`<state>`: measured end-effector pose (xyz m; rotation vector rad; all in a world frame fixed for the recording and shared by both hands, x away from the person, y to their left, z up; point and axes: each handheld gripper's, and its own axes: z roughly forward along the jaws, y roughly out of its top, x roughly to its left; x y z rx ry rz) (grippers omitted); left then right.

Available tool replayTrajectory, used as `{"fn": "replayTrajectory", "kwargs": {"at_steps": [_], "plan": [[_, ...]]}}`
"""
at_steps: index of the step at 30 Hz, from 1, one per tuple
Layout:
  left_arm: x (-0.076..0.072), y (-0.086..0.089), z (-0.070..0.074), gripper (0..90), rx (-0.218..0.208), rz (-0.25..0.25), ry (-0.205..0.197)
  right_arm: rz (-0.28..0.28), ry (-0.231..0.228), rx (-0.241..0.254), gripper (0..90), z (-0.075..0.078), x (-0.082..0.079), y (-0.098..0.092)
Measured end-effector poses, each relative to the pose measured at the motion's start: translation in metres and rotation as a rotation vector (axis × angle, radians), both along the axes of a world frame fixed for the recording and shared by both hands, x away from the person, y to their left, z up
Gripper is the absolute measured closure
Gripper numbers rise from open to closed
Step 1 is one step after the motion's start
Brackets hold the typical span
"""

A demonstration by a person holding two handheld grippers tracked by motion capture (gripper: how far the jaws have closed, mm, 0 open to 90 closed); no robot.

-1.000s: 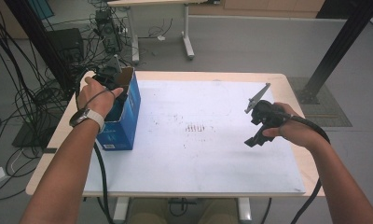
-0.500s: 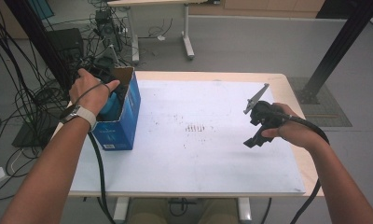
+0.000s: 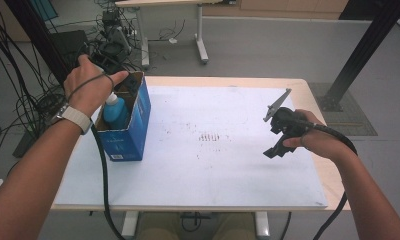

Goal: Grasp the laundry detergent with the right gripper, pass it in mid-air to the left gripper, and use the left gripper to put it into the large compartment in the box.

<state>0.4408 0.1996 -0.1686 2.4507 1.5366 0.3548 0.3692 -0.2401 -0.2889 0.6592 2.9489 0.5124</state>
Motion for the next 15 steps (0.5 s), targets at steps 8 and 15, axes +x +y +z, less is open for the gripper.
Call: {"fn": "replayTrajectory", "kwargs": {"at_steps": [8, 15], "plan": [[-0.012, -0.021, 0.029, 11.7, -0.015, -0.130, -0.032, -0.012, -0.004, -0.003, 9.2, 0.005, -0.003, -0.004], [-0.018, -0.036, 0.037, 11.0, -0.025, -0.225, -0.035, -0.015, -0.006, -0.008, 9.2, 0.009, -0.005, -0.005]]}}
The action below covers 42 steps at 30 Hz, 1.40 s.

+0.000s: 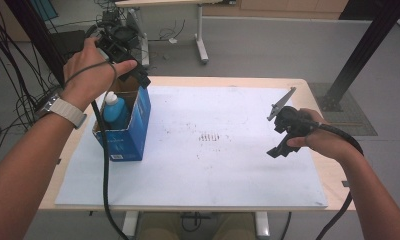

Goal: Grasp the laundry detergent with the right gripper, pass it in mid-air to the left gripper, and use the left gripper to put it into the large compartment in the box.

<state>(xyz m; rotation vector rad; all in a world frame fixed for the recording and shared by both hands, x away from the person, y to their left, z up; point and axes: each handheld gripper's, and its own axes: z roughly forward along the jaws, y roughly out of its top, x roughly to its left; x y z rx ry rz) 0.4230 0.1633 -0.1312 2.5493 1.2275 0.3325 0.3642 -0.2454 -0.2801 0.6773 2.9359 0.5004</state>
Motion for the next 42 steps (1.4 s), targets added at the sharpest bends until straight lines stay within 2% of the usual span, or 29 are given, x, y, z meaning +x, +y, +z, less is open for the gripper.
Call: {"fn": "replayTrajectory", "kwargs": {"at_steps": [7, 16, 22, 26, 28, 37, 42], "plan": [[-0.004, -0.014, 0.002, 10.5, 0.006, -0.088, 0.017, -0.004, -0.001, -0.002, 9.2, 0.001, 0.000, -0.002], [-0.014, -0.043, -0.007, 10.5, 0.023, -0.280, 0.040, -0.009, 0.002, -0.006, 9.2, 0.004, 0.000, -0.001], [-0.016, -0.056, -0.013, 10.5, 0.019, -0.362, 0.051, -0.016, 0.007, -0.011, 9.2, 0.002, 0.000, -0.003], [-0.017, -0.065, -0.017, 10.2, 0.005, -0.437, 0.053, -0.024, 0.011, -0.007, 9.1, 0.001, -0.001, -0.005], [-0.018, -0.070, -0.020, 10.2, 0.015, -0.472, 0.061, -0.025, 0.013, -0.008, 9.1, 0.000, -0.001, -0.005], [-0.022, -0.085, -0.033, 9.3, 0.035, -0.590, 0.073, -0.036, 0.016, -0.010, 9.1, 0.000, -0.003, -0.007], [-0.024, -0.091, -0.040, 9.3, 0.053, -0.626, 0.086, -0.042, 0.019, -0.009, 9.1, -0.002, -0.003, -0.007]]}}
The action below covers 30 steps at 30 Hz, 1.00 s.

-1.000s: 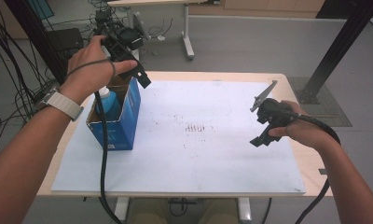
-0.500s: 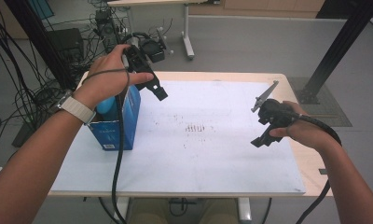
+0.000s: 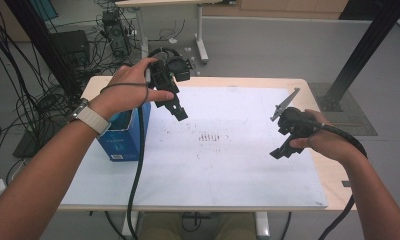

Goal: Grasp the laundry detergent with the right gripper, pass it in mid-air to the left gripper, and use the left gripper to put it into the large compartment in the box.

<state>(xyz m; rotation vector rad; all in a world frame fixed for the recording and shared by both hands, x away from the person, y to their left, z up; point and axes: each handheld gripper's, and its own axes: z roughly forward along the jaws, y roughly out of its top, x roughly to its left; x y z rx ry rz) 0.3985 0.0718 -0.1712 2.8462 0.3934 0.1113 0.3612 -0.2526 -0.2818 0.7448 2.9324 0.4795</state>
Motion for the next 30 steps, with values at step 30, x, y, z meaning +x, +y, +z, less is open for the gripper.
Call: {"fn": "replayTrajectory", "kwargs": {"at_steps": [30], "plan": [[-0.012, -0.012, -0.035, 9.3, 0.026, -0.068, 0.037, -0.012, 0.006, -0.008, 9.1, 0.000, -0.007, 0.001]]}}
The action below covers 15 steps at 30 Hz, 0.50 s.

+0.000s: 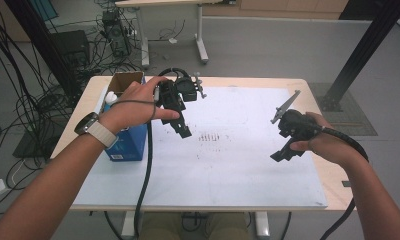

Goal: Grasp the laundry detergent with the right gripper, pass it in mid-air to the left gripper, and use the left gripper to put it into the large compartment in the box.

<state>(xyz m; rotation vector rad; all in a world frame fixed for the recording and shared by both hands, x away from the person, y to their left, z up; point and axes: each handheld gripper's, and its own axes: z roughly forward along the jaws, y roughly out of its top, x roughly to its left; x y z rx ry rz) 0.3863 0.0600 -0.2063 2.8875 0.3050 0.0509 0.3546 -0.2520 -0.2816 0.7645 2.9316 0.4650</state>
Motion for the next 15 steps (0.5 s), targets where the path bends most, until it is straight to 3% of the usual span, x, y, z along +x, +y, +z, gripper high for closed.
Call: {"fn": "replayTrajectory", "kwargs": {"at_steps": [15], "plan": [[0.0004, 0.0004, -0.0031, 9.4, -0.006, 0.007, 0.000, 0.012, 0.002, 0.001, 9.0, -0.0014, 0.0023, 0.0049]]}}
